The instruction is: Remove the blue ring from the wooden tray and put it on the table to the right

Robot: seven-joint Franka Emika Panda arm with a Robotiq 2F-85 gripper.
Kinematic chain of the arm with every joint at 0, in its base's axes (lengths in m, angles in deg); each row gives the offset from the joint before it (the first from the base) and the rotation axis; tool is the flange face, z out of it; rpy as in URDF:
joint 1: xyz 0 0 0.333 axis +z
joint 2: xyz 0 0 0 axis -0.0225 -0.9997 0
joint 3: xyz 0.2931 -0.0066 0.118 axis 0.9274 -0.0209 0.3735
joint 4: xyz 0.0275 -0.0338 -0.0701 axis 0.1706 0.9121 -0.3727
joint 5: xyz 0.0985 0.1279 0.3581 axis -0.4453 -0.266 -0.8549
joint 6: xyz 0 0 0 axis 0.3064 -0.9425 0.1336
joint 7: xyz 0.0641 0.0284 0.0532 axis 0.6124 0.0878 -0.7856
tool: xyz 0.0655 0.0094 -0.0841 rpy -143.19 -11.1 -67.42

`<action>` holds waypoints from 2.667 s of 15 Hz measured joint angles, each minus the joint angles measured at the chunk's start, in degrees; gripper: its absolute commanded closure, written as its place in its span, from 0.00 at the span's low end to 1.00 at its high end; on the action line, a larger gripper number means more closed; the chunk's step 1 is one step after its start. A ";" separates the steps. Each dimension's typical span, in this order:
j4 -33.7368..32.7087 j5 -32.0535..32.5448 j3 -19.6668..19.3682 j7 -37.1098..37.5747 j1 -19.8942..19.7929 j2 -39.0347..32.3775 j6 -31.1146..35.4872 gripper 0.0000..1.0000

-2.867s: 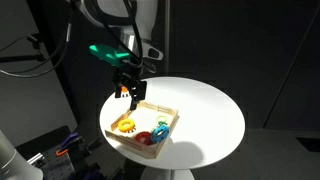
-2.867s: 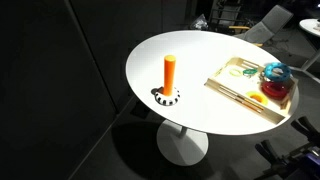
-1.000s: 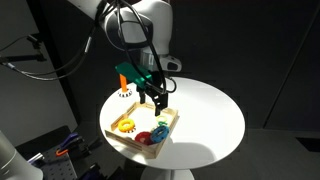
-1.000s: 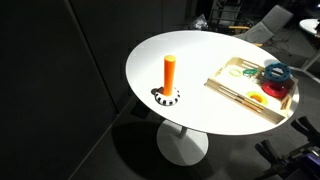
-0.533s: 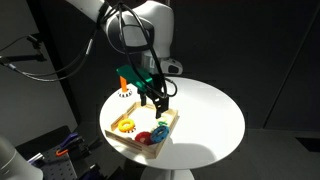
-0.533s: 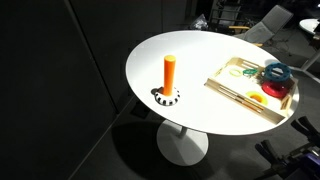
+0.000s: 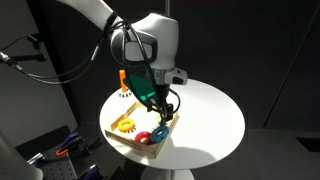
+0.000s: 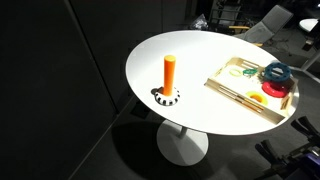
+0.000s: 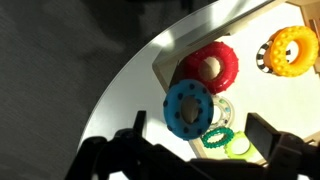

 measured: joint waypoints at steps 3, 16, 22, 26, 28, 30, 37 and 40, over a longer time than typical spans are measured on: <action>0.07 -3.06 0.01 -2.38 -0.50 -2.13 2.77 0.00; -0.19 -8.76 4.44 -9.14 -3.67 -11.98 14.39 0.00; -1.67 -8.76 6.73 -9.83 -5.57 -15.10 16.36 0.20; -3.12 -8.76 7.96 -9.84 -6.39 -16.95 16.54 0.51; -3.77 -8.76 8.43 -9.84 -6.77 -17.74 16.55 0.66; -4.29 -8.76 8.67 -9.84 -6.92 -18.27 16.55 0.82; -5.52 -9.18 9.37 -9.85 -7.86 -17.41 16.55 0.90; -5.69 -9.45 9.44 -9.85 -8.65 -16.07 16.56 0.90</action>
